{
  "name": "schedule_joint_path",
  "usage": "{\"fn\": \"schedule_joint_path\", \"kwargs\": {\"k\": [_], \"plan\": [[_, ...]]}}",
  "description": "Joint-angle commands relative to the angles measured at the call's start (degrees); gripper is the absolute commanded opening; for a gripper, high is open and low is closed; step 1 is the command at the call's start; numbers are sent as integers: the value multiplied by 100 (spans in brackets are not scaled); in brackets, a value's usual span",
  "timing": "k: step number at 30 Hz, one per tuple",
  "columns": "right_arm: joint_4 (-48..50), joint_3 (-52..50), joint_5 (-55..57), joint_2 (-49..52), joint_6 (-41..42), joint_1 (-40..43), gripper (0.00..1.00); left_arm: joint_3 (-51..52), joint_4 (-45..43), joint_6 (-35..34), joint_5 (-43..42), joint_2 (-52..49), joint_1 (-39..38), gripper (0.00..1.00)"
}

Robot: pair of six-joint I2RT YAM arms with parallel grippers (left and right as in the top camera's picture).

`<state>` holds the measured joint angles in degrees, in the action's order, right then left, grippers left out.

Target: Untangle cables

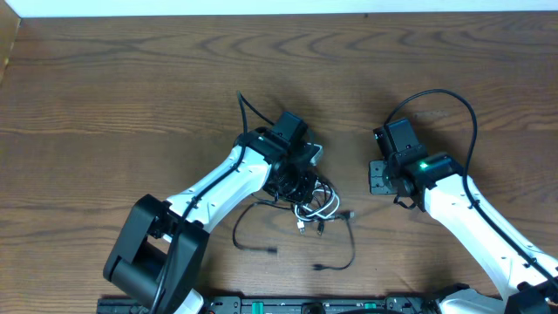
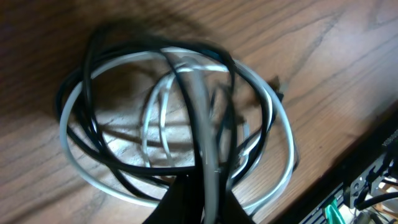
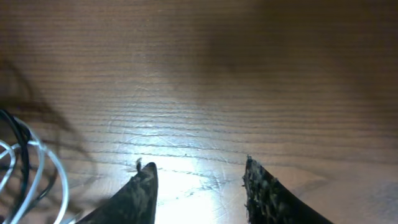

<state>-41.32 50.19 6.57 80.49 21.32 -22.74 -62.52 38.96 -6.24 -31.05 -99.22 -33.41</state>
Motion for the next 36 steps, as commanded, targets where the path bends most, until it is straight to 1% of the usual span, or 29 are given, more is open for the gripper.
{"fn": "schedule_joint_path", "kwargs": {"k": [1,7,9,14,17,20,23,27,30,32,36], "plan": [[9,66,-229,-35,76,-7,46,-299,-9,-94,-503,170,98,7],[431,66,-1276,-35,68,-7,53,-800,-48,-94,-1311,872,476,7],[726,66,-1818,-35,-50,-7,54,-828,-105,-98,-1469,1163,640,7],[1506,66,-3171,-35,-164,-7,53,-826,-42,-138,-1488,1668,896,7],[1980,66,-3974,-35,-166,-7,54,-826,-28,-133,-1482,1792,898,8],[2297,66,-4518,-35,-164,-7,54,-822,-4,-133,-1480,1792,896,8],[2424,66,-4723,-35,-164,-7,55,-822,17,-133,-1480,1790,896,7],[2494,66,-4730,-35,-162,-7,55,-822,15,-136,-1510,1790,896,7],[2529,66,-4671,-35,-162,-9,54,-822,-94,-136,-1923,1790,896,8],[2505,66,-4496,-35,-162,-24,52,-822,-323,-138,-2297,1790,896,7],[2251,66,-4129,-35,-160,-28,45,-822,-844,-262,-2839,1803,896,7]]}}
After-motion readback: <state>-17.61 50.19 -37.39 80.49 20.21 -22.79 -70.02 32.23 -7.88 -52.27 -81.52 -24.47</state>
